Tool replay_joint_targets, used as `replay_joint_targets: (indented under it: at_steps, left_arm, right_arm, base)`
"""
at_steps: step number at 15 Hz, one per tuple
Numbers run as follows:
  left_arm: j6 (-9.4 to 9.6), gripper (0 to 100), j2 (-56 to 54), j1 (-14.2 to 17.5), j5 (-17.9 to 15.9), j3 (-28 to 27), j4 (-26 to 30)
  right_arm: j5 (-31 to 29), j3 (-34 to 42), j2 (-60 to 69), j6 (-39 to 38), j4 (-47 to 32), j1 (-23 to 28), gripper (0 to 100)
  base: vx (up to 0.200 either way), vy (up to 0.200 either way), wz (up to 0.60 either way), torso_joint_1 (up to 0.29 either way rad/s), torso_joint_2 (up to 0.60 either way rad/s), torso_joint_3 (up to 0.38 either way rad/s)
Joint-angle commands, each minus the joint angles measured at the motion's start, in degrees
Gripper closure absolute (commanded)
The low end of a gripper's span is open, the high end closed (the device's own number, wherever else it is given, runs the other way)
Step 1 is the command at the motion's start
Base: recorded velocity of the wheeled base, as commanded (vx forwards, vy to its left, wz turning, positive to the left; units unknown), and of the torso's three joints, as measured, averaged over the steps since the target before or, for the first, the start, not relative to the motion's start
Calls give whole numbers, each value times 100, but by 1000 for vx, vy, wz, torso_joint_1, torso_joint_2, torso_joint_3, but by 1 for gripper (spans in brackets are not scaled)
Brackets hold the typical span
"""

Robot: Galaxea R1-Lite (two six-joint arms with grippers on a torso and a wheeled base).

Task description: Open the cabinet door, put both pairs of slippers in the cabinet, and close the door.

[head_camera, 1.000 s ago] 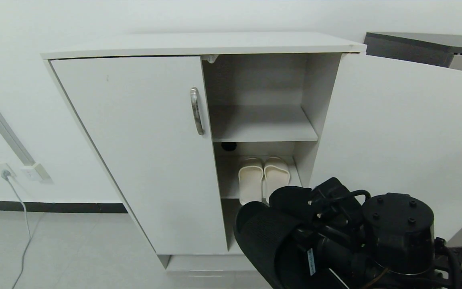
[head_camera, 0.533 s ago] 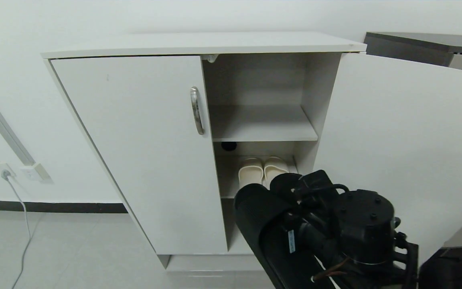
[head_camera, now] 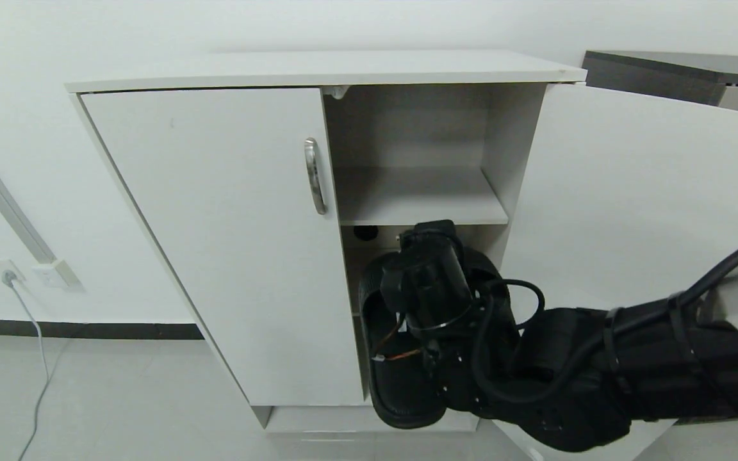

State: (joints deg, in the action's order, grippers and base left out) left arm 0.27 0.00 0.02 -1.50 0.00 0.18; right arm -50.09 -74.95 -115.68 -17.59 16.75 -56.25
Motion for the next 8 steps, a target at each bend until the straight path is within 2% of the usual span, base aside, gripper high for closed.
replay_joint_targets:
  at_steps: [1, 3, 8]
  left_arm:
    - [0, 100, 9, -2, 1, 0, -1]
    - [0, 100, 9, -2, 1, 0, -1]
    - [0, 100, 0, 6, 1, 0, -1]
  right_arm:
    - [-220, -1039, -104, -43, -462, 88, 100]
    - [-229, -1215, -104, 230, -445, 193, 100]
    - [-220, -1259, -122, 265, -445, 246, 100]
  base:
    - [0, 0, 0, 0, 0, 0]
    - [0, 0, 0, 0, 0, 0]
    - [0, 0, 0, 0, 0, 0]
